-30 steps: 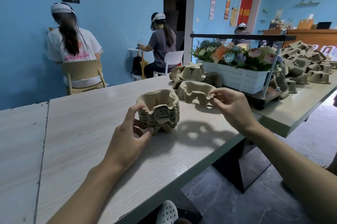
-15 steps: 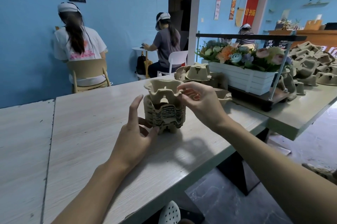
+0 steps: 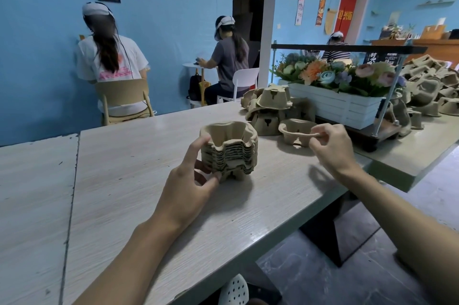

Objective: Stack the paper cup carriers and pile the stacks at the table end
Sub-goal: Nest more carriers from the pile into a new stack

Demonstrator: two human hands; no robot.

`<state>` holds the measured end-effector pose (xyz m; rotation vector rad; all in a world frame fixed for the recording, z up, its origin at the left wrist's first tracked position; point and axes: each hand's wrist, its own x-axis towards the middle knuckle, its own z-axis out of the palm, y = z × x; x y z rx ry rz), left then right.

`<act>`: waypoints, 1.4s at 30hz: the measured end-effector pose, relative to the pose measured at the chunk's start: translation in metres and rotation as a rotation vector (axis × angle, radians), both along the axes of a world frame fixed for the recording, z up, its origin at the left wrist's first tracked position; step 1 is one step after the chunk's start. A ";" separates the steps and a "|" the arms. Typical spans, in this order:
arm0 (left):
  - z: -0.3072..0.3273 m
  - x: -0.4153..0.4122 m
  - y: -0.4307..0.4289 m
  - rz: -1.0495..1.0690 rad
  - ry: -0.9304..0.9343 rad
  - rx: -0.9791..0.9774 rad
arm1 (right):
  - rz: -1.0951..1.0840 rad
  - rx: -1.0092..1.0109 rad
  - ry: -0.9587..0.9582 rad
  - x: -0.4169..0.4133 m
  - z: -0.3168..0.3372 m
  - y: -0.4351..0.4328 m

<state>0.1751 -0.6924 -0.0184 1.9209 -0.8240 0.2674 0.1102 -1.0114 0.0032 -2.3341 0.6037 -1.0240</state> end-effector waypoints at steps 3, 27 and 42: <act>-0.001 0.000 0.001 0.000 0.000 -0.006 | -0.091 0.045 0.124 0.003 0.001 -0.013; 0.002 -0.002 0.002 -0.014 0.005 -0.007 | 0.264 0.276 -0.096 0.001 0.001 0.029; 0.002 -0.001 0.001 -0.011 0.004 -0.015 | 0.188 0.013 0.012 -0.011 0.006 0.023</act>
